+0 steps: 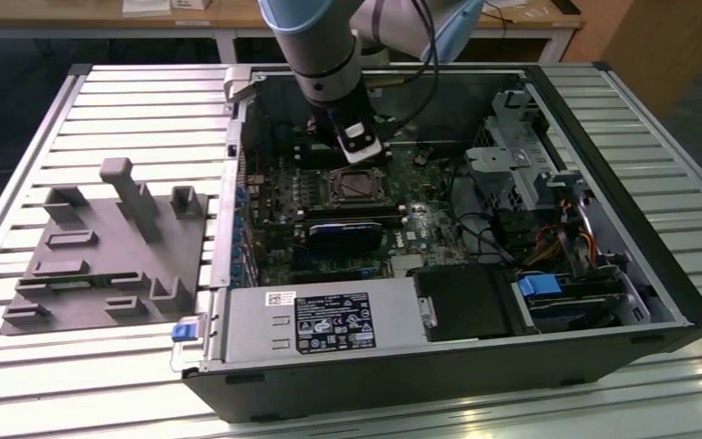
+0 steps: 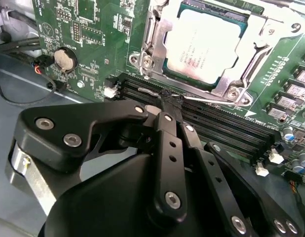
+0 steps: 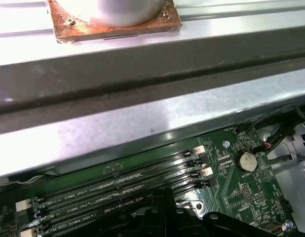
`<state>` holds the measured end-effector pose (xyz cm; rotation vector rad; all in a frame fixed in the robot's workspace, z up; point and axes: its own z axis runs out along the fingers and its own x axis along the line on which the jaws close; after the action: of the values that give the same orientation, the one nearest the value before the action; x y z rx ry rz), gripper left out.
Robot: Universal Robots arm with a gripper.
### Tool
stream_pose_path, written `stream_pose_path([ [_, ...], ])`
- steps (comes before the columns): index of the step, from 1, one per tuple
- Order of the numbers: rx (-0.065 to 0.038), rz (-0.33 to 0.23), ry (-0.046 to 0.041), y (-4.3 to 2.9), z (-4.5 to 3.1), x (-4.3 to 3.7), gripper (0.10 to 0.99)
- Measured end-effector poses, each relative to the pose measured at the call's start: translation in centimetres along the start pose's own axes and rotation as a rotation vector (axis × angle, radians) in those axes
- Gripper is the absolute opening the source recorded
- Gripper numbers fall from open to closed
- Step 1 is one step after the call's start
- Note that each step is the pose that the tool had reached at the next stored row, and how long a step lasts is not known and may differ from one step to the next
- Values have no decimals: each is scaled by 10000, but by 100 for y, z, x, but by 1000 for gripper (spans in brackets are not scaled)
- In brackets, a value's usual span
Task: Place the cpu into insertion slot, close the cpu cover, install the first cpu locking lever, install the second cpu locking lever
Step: 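Install the first cpu locking lever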
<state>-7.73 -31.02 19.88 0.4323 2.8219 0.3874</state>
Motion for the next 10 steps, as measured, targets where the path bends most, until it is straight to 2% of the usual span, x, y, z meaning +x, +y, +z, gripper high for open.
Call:
stream_pose_path([
  [10, 238, 197, -131, 12, 47, 18, 102],
])
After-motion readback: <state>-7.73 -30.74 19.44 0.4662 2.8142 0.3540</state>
